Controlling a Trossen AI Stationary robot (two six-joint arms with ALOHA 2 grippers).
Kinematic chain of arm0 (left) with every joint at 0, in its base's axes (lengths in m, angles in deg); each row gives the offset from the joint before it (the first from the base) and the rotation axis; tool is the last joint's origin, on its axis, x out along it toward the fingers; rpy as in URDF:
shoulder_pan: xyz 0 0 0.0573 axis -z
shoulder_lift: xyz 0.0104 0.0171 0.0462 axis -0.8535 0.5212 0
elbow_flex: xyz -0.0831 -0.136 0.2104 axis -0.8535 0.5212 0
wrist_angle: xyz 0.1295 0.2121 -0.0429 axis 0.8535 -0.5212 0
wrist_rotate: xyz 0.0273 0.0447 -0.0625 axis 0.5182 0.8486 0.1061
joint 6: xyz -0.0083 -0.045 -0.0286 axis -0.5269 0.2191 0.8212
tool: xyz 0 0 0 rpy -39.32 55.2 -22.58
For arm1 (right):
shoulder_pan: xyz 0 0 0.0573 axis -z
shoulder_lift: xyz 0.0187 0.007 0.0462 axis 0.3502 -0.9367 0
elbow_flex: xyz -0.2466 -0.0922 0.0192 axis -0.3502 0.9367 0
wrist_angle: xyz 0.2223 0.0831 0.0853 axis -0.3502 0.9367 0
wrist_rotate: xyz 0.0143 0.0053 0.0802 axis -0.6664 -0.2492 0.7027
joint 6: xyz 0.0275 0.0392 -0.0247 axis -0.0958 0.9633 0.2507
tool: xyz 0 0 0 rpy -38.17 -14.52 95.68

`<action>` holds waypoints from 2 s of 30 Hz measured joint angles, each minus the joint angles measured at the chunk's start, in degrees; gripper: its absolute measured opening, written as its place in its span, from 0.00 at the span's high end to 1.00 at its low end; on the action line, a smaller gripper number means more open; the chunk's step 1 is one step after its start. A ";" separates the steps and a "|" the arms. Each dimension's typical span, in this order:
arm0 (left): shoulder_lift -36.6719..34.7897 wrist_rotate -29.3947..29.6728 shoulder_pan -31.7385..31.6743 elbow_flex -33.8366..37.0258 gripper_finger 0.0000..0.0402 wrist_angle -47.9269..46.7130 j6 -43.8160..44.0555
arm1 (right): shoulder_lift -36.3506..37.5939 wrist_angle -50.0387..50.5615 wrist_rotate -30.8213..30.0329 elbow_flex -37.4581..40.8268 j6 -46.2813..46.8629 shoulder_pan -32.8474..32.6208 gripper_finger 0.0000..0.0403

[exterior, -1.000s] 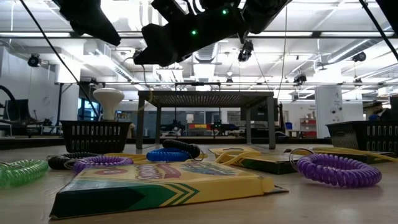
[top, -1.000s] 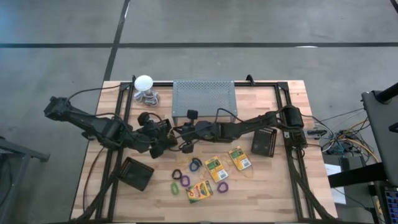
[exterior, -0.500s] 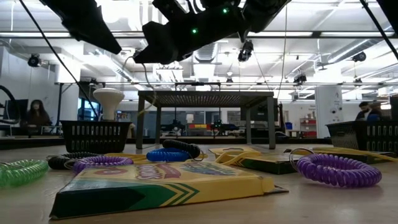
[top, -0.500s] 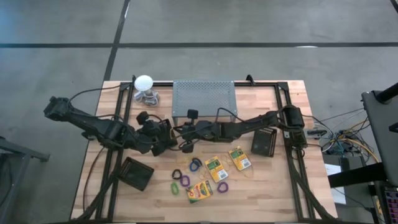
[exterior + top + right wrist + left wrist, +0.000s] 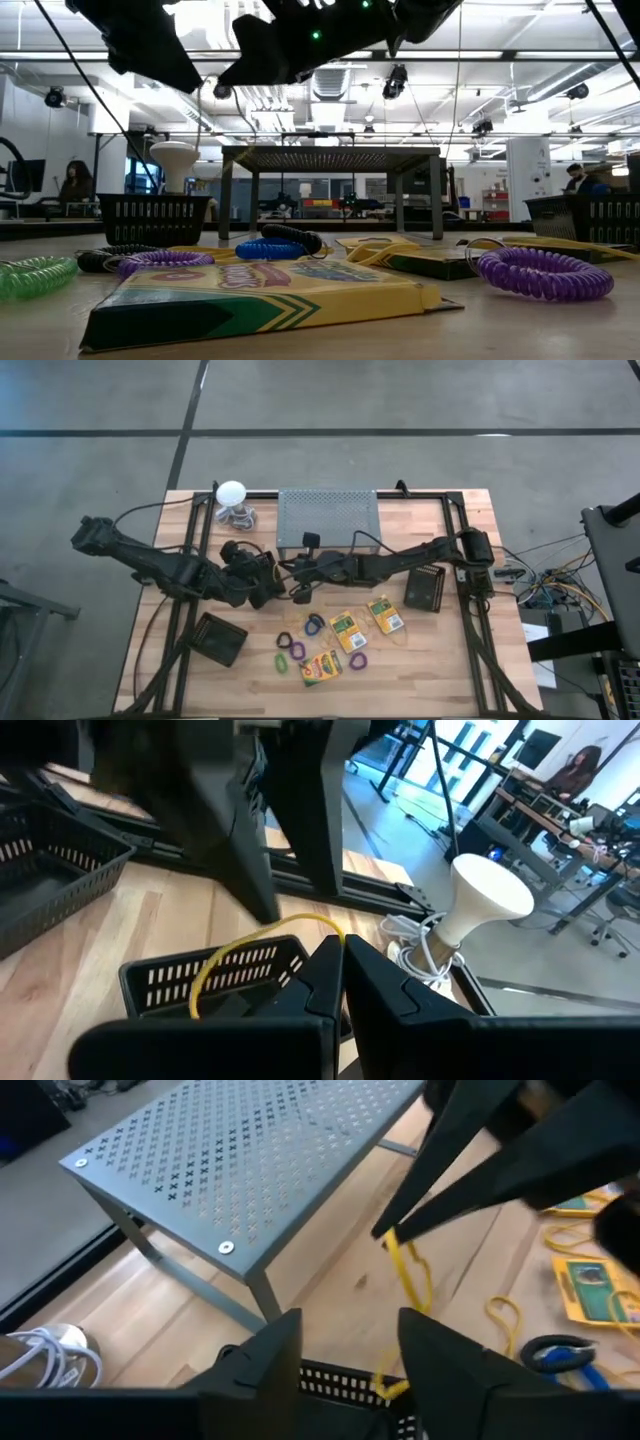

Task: Pick & Place Office Desk Supplies
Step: Put the yellow rubber band into the top left black bin

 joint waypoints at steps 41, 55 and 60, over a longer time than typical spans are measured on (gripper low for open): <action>2.26 -3.96 -0.33 -0.87 0.80 7.25 -10.10 | 2.58 3.05 5.01 -0.06 1.09 -0.30 0.98; 2.24 -1.49 -0.38 -1.03 0.99 9.05 -8.16 | 4.99 11.31 4.05 -0.07 7.75 -0.14 0.92; 2.26 -1.27 -0.56 -1.03 0.99 8.90 -8.16 | 8.57 19.41 4.05 -0.74 8.94 -0.10 0.80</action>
